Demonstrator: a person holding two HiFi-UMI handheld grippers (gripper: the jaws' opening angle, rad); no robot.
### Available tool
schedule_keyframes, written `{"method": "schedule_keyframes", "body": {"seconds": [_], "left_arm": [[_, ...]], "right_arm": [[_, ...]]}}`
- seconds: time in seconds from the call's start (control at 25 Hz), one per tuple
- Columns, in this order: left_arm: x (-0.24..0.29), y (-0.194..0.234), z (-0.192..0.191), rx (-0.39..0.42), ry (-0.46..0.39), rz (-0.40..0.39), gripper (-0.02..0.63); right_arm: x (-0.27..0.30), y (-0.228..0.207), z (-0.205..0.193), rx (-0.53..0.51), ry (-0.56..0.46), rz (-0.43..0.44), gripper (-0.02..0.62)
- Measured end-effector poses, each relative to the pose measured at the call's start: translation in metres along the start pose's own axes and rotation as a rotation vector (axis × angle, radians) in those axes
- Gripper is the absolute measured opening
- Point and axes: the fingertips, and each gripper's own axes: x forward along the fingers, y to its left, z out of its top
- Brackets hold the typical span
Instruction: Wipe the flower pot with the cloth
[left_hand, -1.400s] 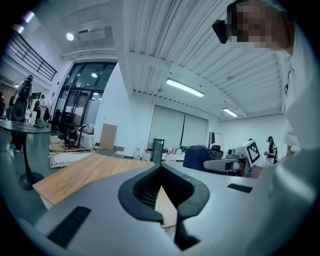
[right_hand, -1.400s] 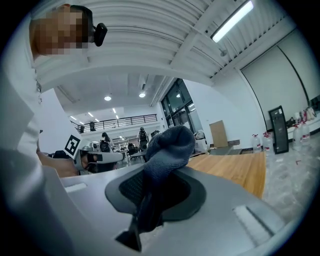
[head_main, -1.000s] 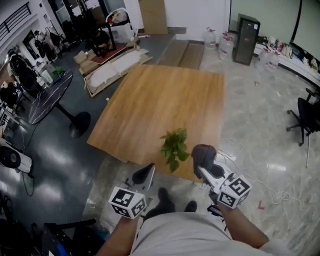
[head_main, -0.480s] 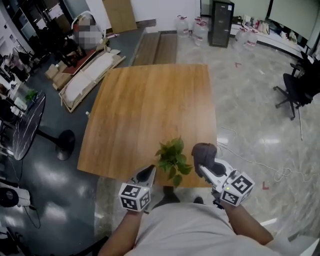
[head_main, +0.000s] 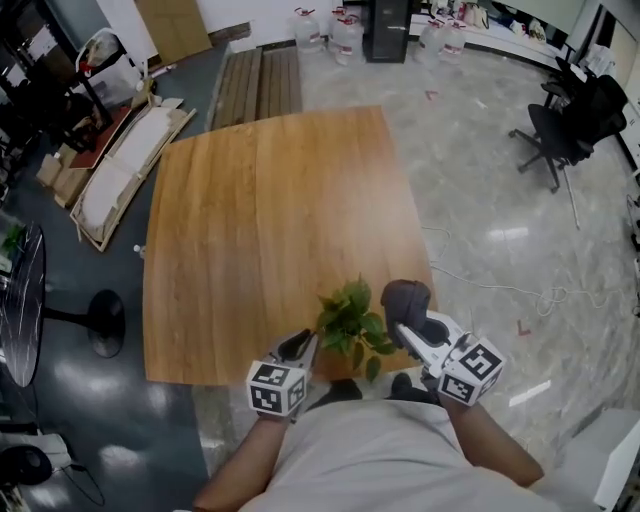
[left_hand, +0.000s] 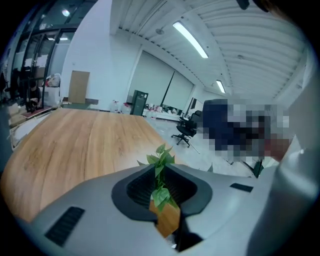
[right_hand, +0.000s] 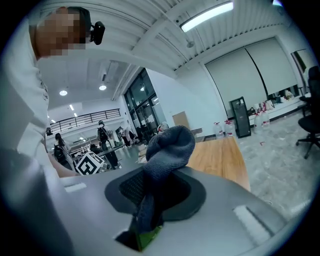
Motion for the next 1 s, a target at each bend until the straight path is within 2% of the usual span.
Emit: {"method": "schedule_keyframes", "body": {"seconds": [0.2, 0.48, 0.64, 1.0], "left_arm": [[0.028, 0.010, -0.017, -0.009, 0.080, -0.070, 0.060], [0.067, 0.038, -0.046, -0.049, 0.178, -0.092, 0.063], [0.092, 0.039, -0.059, -0.093, 0.226, -0.103, 0.069], [0.131, 0.053, -0.072, -0.109, 0.317, -0.071, 0.092]], "right_arm": [[-0.002, -0.014, -0.012, 0.034, 0.009, -0.086, 0.063], [-0.003, -0.051, -0.050, 0.105, 0.020, -0.182, 0.063], [-0.003, -0.079, -0.075, 0.139, 0.036, -0.210, 0.063], [0.004, -0.112, -0.118, 0.211, 0.070, -0.215, 0.063]]}}
